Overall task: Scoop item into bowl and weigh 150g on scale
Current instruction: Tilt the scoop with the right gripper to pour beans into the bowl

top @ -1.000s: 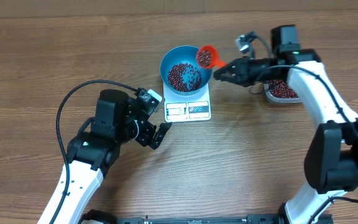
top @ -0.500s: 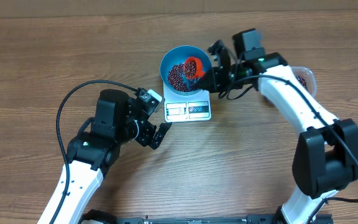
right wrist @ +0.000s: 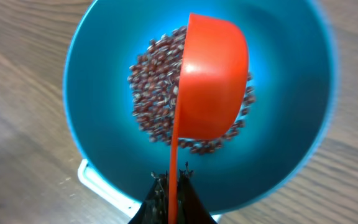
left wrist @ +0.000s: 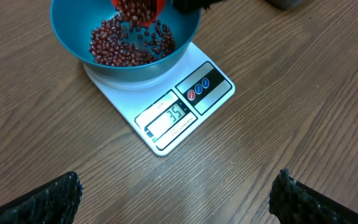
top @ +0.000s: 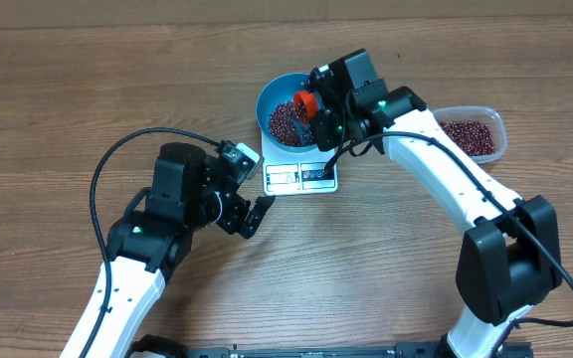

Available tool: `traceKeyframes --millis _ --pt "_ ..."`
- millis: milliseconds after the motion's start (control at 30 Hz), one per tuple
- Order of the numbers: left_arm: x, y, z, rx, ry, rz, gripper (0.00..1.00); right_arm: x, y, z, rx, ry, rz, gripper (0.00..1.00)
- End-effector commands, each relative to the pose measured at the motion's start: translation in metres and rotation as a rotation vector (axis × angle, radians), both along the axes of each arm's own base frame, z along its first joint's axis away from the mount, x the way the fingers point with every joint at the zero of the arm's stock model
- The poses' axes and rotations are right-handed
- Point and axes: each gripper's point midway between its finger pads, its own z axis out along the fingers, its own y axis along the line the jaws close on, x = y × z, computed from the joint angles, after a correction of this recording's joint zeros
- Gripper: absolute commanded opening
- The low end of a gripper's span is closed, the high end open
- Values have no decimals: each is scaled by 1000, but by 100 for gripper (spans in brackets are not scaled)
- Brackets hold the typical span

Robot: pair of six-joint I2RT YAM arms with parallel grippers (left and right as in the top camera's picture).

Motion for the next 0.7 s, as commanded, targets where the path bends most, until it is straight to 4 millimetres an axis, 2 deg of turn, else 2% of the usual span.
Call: traceKeyframes --millis 0,367,667 --pt "0 1 -4 -11 19 12 99 8 -2 32 -82 -132 -15 4" --pt "0 1 -4 -11 19 12 100 8 -2 37 -281 -252 -88 4" --pt "0 1 -4 -11 19 12 100 10 0 44 -325 -310 -128 4"
